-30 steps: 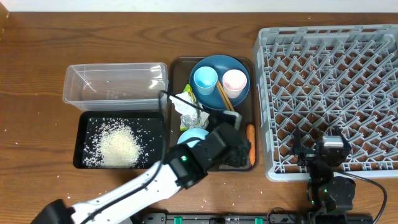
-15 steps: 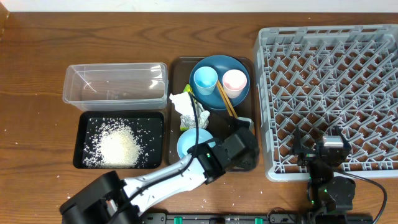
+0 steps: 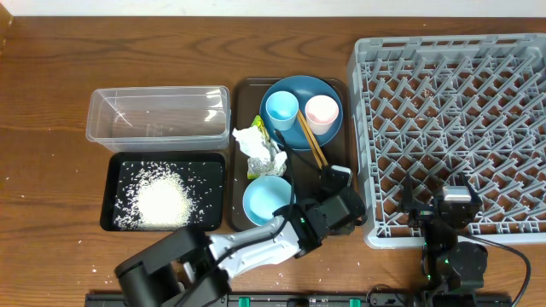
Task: Sort waste into correct bins and load items into the dishwasher rack
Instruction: 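Move the left gripper to the carrot beside the rack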
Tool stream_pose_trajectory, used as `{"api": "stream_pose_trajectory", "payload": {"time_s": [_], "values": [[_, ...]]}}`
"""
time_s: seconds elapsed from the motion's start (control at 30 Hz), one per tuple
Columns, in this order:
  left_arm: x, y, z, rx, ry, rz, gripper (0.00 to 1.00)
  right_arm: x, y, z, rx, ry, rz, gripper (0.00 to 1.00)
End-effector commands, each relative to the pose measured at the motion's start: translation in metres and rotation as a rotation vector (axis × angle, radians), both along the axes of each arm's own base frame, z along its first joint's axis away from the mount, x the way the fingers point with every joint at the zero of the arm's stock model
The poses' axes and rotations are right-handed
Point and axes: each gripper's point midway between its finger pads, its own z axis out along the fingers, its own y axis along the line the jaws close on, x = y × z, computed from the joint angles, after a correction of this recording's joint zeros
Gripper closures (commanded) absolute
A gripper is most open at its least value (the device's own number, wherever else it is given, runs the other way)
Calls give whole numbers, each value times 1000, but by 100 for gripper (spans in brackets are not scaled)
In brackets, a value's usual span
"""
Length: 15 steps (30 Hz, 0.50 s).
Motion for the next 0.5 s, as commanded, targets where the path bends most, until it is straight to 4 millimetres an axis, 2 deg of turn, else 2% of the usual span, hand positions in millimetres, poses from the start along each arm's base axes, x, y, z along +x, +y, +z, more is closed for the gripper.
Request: {"api": "stream_pose_trajectory", "payload": {"time_s": [0.0, 0.2, 0.3, 0.47], "values": [[12, 1, -5, 24, -47, 46, 42, 0, -1, -1, -9, 2, -2, 1], [15, 5, -17, 58, -57, 63, 43, 0, -1, -1, -9, 2, -2, 1], [15, 7, -19, 71, -58, 58, 52, 0, -1, -1, -9, 2, -2, 1], [13, 12, -23, 100, -53, 59, 57, 0, -1, -1, -9, 2, -2, 1]]}}
